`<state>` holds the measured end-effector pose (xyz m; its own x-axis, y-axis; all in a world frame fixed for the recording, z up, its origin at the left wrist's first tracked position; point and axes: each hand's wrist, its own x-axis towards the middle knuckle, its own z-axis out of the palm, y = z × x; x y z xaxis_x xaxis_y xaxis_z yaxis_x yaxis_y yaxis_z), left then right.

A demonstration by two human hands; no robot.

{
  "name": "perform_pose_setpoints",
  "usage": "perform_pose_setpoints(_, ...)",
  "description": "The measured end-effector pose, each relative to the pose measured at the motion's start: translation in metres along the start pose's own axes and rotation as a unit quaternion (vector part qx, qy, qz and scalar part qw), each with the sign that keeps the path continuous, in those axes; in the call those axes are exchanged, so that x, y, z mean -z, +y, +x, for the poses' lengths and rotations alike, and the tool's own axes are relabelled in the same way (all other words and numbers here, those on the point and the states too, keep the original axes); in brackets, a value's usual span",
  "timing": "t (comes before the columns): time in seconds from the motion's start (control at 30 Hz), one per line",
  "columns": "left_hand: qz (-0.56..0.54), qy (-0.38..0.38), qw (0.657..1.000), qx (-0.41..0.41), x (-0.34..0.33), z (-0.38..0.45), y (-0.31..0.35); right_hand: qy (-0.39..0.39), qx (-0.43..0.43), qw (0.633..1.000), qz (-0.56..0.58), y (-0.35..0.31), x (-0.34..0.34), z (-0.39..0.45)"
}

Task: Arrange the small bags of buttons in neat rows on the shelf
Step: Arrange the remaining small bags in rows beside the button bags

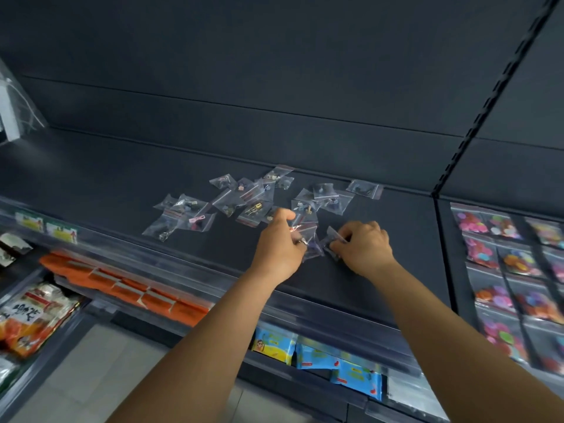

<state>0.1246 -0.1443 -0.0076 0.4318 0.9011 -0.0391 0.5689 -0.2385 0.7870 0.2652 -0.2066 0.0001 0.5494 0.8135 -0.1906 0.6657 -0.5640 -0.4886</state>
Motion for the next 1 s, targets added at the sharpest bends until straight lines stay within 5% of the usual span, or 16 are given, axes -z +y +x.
perform_pose_setpoints(0.2, -0.044, -0.02, 0.999, 0.015, -0.002, -0.001, 0.0, 0.055, 0.058, 0.987, 0.14, 0.004, -0.001, -0.005)
perform_pose_setpoints(0.37, -0.105, -0.03, 0.994, -0.022, -0.017, -0.001, 0.019, 0.104, 0.013, 0.95, 0.295, 0.014, 0.011, -0.021)
perform_pose_setpoints(1.0, -0.204, -0.197, 0.948, -0.144, -0.169, -0.088, 0.181, 0.303, -0.096, 0.809, 0.494, 0.203, 0.131, -0.137)
